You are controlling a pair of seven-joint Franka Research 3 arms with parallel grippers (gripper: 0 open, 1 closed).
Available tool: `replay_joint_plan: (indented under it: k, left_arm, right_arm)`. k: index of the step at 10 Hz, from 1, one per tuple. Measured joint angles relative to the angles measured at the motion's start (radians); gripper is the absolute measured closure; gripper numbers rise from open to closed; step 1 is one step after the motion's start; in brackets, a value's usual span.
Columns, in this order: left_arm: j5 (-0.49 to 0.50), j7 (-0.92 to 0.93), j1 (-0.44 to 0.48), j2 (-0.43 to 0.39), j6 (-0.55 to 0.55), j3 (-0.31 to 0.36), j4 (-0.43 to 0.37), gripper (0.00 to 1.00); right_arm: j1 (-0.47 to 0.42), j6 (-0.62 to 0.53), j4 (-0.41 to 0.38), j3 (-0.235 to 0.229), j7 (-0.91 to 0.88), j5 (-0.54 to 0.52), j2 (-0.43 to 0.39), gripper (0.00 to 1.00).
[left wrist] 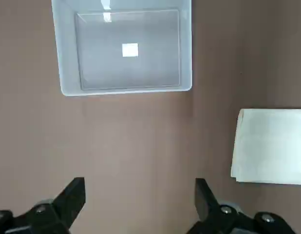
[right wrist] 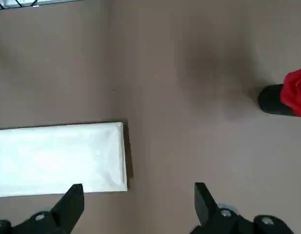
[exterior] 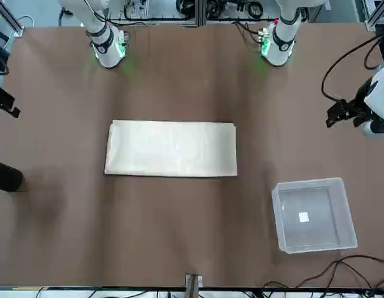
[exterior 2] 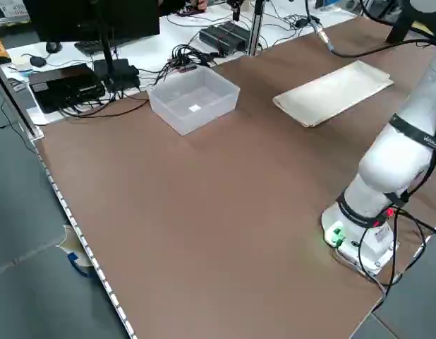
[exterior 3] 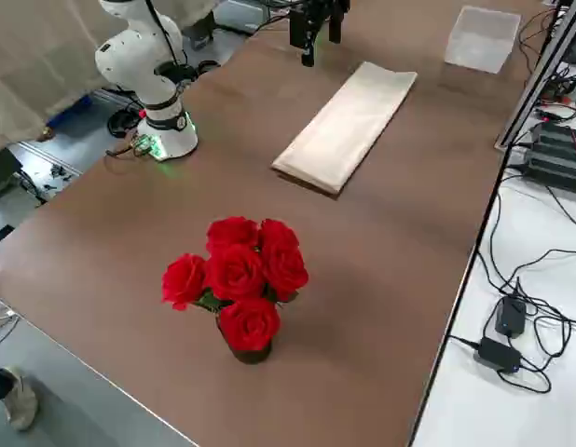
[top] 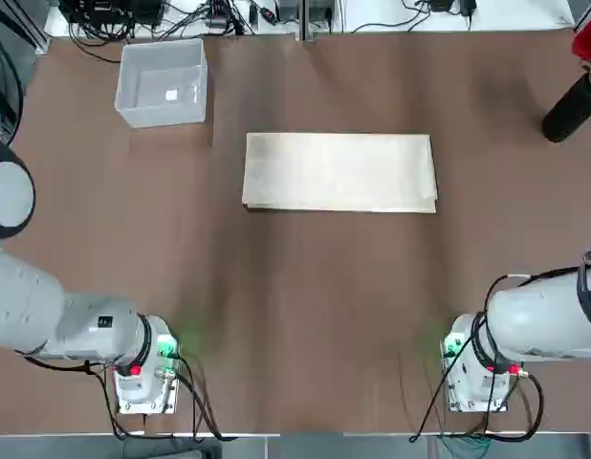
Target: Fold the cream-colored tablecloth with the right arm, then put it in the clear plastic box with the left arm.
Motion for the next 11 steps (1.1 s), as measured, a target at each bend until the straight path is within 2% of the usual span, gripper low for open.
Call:
replay_joint_plan:
  k: [4,7,11]
  left_arm:
    - [0.0,-0.004,0.0,0.0,0.0,0.001,0.0,0.01]
    - [0.0,-0.081,0.0,0.002,0.001,0.001,0.006,0.01]
    - [-0.029,-0.084,0.0,0.032,0.002,-0.001,0.019,0.01]
  right_arm:
    - [0.0,0.0,0.001,0.001,-0.001,-0.003,-0.001,0.0]
    - [0.0,-0.002,-0.007,0.0,-0.007,-0.003,0.003,0.0]
    - [0.0,0.007,-0.023,0.0,-0.016,-0.003,0.091,0.0]
